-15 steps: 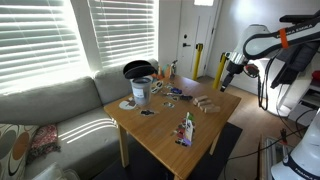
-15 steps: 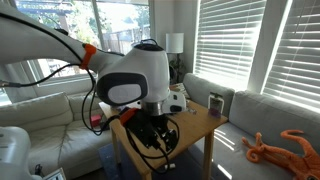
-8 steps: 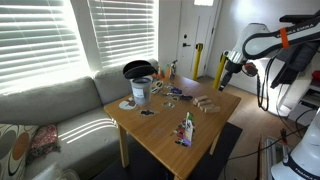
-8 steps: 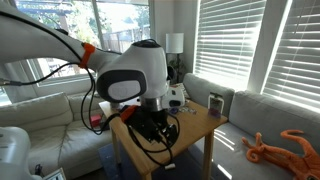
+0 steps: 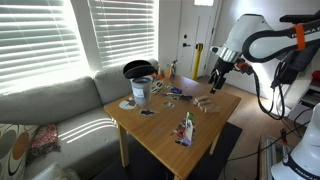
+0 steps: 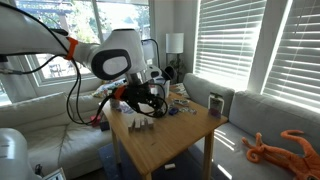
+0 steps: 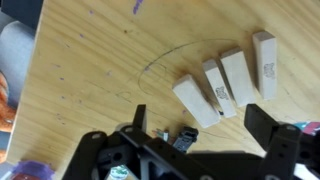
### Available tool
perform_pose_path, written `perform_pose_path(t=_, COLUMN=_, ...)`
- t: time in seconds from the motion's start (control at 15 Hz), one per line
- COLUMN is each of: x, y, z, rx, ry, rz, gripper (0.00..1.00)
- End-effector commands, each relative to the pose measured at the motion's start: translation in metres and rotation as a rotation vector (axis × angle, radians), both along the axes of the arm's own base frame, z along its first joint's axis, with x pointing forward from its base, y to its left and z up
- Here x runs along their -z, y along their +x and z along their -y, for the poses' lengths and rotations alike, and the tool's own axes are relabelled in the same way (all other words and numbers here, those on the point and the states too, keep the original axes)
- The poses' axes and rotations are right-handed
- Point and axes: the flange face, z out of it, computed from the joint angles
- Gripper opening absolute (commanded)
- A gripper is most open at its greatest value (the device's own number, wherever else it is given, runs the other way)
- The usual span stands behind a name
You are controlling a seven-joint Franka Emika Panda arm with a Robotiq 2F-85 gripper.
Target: Pick up the top stacked wooden block and place it vertically on the left side of the table
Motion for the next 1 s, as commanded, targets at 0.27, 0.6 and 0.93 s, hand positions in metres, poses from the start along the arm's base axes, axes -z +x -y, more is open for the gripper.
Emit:
perform_pose_path(t=0.27, x=-0.002, y=0.003, z=-0.029, rx=-0.214, ry=-0.104, rz=-0.019, gripper=1.00)
perform_pose_path(t=0.6, x=-0.002, y=0.003, z=-0.028, rx=-0.249, ry=-0.111, rz=-0.020, gripper=1.00)
perform_pose_path(t=0.93, x=-0.008, y=0.030, z=-0.065, rx=-0.509, ry=-0.204, rz=-0.157, gripper=1.00)
